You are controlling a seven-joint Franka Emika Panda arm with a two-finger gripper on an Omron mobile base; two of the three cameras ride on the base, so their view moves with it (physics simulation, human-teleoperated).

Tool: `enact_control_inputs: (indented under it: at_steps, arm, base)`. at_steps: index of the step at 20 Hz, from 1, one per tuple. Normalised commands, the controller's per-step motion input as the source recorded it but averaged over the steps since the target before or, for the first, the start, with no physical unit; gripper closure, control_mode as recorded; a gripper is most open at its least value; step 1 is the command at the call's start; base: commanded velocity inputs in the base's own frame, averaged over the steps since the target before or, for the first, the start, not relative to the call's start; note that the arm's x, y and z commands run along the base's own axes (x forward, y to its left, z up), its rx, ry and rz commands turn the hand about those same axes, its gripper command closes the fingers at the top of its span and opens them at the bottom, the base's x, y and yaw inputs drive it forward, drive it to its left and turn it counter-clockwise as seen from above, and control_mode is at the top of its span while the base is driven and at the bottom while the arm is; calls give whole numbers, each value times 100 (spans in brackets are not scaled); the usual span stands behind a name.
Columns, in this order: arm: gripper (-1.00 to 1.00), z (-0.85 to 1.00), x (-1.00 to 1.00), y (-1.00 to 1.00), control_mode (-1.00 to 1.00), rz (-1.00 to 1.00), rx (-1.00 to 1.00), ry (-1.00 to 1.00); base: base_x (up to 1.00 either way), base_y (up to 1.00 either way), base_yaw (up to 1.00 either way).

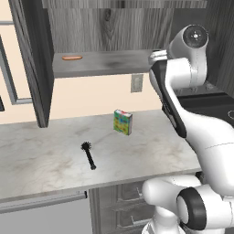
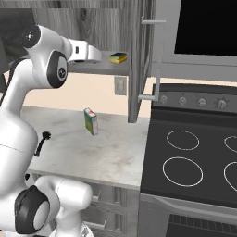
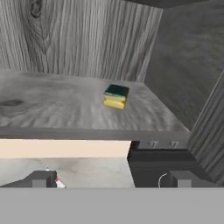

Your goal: Pick the dish brush and sponge from the cabinet and place them on the counter.

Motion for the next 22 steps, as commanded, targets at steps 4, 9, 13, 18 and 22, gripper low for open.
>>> enact_control_inputs:
  at_steps: [4,9,13,18,22]
  arm:
    - [-100,0,37,-14,-100,-2,2,0]
    - [-100,0,38,-14,-100,-1,2,0]
    - [-100,0,37,-7,-100,0,2,0]
    - [-100,-3,33,-2,-100,0,2,0]
    - [-100,0,27,0,-100,0,1,0]
  base:
    - [0,0,0]
    - [0,0,0]
    - [0,0,0]
    - [0,0,0]
    - [0,0,0]
